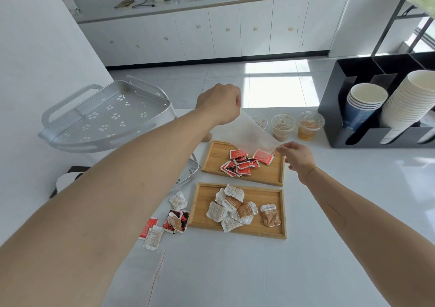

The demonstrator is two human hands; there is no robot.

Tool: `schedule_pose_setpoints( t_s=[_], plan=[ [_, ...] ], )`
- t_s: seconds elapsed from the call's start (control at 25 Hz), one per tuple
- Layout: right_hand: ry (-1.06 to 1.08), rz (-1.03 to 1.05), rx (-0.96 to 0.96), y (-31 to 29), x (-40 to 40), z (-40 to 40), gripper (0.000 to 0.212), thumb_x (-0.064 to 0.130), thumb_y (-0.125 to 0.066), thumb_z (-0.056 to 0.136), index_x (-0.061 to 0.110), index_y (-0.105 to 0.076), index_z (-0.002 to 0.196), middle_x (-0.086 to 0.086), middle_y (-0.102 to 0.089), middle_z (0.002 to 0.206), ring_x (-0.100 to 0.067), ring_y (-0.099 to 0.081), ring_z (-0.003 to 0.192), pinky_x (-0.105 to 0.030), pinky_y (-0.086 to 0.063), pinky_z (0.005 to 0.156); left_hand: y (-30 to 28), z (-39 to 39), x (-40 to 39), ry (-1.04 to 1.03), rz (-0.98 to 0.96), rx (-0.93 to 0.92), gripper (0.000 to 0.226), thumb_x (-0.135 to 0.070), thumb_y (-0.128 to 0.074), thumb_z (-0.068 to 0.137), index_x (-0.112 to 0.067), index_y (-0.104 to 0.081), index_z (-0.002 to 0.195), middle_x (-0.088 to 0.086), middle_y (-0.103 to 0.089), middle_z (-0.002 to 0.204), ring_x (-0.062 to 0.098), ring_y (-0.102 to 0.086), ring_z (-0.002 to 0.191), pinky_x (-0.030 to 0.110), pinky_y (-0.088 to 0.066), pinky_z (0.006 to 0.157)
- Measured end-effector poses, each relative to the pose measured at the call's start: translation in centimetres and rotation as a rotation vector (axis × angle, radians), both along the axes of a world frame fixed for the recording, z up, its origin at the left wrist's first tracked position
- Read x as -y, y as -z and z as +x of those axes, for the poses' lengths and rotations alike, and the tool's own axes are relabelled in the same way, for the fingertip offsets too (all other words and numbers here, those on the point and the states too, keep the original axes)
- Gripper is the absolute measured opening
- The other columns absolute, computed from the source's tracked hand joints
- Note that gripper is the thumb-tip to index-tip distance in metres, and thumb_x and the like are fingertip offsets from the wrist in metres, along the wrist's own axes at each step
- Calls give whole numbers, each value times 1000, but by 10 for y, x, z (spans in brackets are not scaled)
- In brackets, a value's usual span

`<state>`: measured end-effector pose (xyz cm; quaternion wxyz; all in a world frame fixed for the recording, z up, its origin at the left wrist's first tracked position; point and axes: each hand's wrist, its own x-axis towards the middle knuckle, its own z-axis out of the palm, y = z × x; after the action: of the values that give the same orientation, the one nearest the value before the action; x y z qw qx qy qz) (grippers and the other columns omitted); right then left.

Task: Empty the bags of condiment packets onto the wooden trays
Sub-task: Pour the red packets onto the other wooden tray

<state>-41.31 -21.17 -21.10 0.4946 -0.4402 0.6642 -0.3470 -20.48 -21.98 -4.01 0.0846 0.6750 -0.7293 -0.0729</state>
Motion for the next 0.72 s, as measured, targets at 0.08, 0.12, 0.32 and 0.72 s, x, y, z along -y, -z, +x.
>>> schedule_pose_setpoints(
  t_s=[0.08,0.12,0.32,0.72],
  plan=[
    [-2,-46,61,-14,-15,2,9,21,-60,88,12,-62,87,-6,-58,88,-20,-48,80,-36,-41,72,5,19,-17,-82,10,-147,18,-14,-52,83,-26,-64,88,-6,-66,98,21,-61,95,34,-51,74],
    [-10,-72,99,-21,-25,4,9,19,-57,89,11,-61,88,-6,-57,89,-20,-47,83,-36,-40,75,9,29,-29,-127,6,-235,14,-15,-54,83,-25,-63,86,-6,-65,94,21,-62,92,34,-53,75],
    [-27,-155,297,-44,-70,17,9,19,-54,85,15,-60,79,-7,-68,93,-17,-55,89,-36,-41,81,33,68,-100,-326,126,-742,8,-10,-59,86,-18,-59,83,-4,-60,80,16,-58,78,27,-51,61],
    [-323,103,349,-8,-189,118,34,0,-69,85,13,-58,115,-12,-65,89,-21,-65,63,-30,-54,58,133,165,-266,-756,214,-1065,10,-15,-49,97,-20,-48,88,10,-68,86,24,-62,66,33,-50,60]
  ],
)
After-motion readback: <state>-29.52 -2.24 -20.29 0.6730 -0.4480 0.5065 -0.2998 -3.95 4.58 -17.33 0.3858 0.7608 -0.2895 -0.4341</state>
